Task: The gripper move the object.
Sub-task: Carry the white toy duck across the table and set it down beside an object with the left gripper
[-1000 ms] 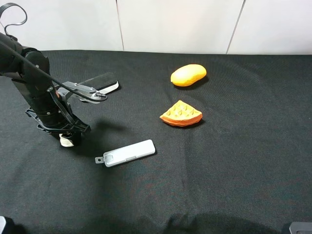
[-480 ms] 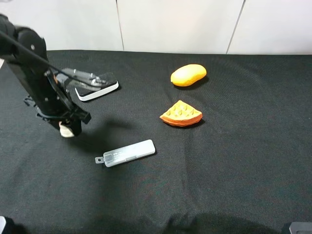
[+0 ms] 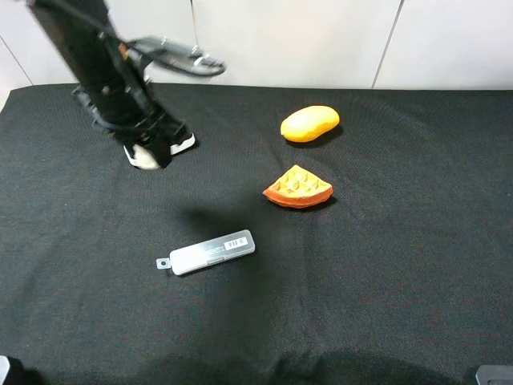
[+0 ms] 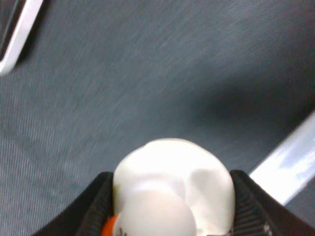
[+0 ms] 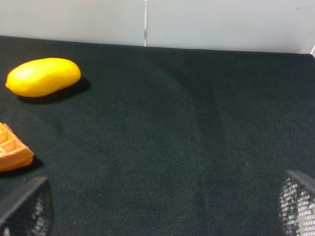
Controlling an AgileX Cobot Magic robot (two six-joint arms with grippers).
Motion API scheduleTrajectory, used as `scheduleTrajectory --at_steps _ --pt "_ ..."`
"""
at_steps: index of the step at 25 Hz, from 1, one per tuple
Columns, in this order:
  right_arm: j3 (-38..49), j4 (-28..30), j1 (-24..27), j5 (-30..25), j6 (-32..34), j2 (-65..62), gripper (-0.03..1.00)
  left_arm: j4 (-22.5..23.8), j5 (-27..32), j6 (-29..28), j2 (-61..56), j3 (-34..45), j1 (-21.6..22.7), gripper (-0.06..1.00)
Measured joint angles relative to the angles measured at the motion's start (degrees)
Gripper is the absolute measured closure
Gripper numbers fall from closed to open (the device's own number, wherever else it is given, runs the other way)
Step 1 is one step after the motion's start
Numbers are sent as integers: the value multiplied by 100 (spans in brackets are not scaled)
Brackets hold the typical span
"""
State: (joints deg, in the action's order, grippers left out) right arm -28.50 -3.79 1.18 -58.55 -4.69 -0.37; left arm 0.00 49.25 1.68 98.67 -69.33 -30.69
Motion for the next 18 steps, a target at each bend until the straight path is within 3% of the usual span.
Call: scheduleTrajectory --at_steps 18 --pt "0 0 0 0 0 0 27 107 1294 -27 332 -1740 -1426 42"
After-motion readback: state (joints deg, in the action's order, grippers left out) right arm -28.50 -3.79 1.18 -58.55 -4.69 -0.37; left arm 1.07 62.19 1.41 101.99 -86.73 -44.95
